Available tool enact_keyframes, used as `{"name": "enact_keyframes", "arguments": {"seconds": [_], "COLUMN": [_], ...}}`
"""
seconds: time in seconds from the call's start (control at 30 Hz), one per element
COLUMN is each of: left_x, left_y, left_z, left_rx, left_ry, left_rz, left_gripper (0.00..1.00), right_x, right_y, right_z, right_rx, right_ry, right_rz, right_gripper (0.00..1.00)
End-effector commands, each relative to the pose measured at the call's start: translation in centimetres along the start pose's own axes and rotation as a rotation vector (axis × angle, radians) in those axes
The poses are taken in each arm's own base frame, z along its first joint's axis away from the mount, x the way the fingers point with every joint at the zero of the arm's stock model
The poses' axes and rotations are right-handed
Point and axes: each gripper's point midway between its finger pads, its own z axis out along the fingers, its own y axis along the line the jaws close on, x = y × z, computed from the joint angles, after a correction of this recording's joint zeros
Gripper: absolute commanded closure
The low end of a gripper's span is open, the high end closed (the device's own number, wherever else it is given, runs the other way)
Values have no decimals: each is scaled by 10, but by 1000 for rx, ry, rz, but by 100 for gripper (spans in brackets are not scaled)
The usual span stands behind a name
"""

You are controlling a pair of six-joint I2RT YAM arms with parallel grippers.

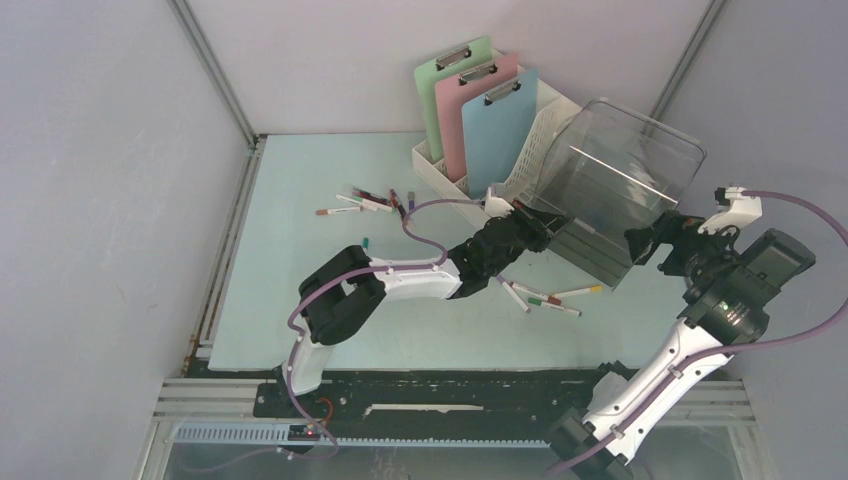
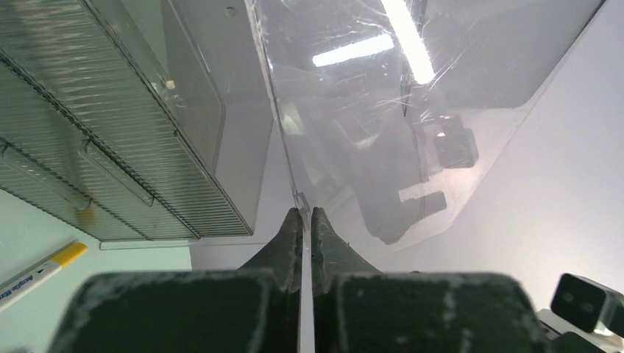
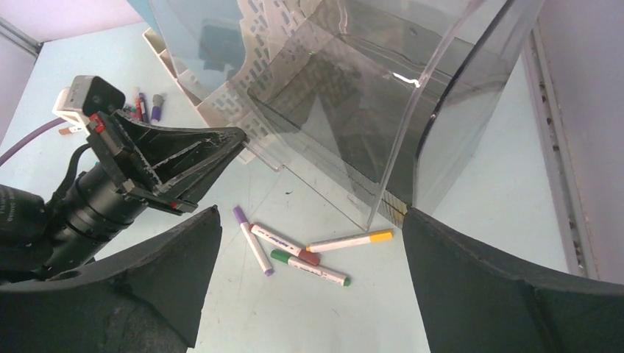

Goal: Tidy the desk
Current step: Open the storage box at the center of the board.

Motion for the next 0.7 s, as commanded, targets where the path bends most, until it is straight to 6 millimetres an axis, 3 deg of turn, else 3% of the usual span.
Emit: {"name": "enact_keyframes", "arguments": {"seconds": [0.0, 0.33, 0.67], "left_x": [-25, -25, -25], "left_y": [-88, -101, -109], "left_z": [-13, -22, -29], "left_rx": [200, 234, 263], "left_ry": [-57, -42, -31], "left_rz": [-14, -6, -5], "left_gripper": [100, 100, 100], "right_x": [8, 22, 25], "right_y": [-16, -14, 2], "right_z": [12, 28, 38], "right_rx": [7, -116, -259], "right_ry": [20, 45, 49], "right_rz": [58, 127, 182], "right_gripper": [0, 0, 2]}}
